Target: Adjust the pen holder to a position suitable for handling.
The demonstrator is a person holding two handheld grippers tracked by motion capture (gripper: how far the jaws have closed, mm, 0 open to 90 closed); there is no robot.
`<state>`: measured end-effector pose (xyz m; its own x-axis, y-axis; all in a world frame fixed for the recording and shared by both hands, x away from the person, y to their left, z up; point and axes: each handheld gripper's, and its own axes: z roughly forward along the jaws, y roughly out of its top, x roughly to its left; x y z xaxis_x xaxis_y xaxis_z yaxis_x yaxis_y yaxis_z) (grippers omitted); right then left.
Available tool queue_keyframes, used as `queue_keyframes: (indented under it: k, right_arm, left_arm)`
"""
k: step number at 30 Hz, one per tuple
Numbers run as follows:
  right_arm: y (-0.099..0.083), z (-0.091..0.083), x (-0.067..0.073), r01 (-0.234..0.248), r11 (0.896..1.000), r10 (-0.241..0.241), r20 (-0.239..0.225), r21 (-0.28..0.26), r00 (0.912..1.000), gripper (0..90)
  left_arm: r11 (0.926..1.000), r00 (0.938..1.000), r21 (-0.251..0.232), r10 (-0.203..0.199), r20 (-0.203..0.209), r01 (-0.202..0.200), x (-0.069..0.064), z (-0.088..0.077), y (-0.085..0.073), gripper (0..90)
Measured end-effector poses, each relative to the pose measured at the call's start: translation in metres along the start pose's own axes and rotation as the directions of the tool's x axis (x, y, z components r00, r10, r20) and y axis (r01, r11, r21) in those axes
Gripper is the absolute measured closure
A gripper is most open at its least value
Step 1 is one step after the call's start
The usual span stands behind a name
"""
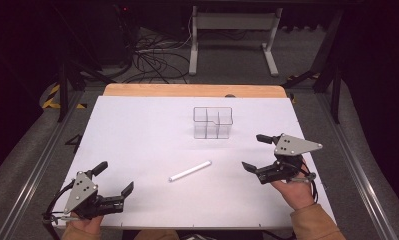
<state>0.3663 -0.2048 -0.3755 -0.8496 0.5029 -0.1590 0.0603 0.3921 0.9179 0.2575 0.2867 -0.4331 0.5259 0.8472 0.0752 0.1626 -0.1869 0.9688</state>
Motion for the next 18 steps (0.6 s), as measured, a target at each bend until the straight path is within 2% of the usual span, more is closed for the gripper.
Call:
queue_keyframes:
  k: [5,8,15,18]
  right_arm:
    - [0.009,0.002,-0.007,-0.034,0.999,0.035,-0.063,0.015,0.9974,10.8]
    - [0.016,0.005,-0.010,-0.021,0.999,0.023,-0.078,0.028,0.9967,12.3]
    - [0.033,0.019,-0.019,0.035,0.995,-0.029,-0.069,0.095,0.9972,13.4]
    - [0.039,0.025,-0.023,0.058,0.992,-0.052,-0.063,0.108,0.9967,14.9]
  left_arm:
    - [1.0000,1.0000,-0.002,-0.001,0.003,0.001,0.000,0.000,0.000,1.8]
    - [1.0000,1.0000,0.001,0.002,0.002,-0.002,0.000,0.000,0.000,1.8]
    - [1.0000,1.0000,-0.001,0.000,-0.003,0.000,0.000,0.000,0.000,1.8]
    - [1.0000,1.0000,-0.003,-0.001,-0.002,0.001,0.001,-0.001,0.000,1.9]
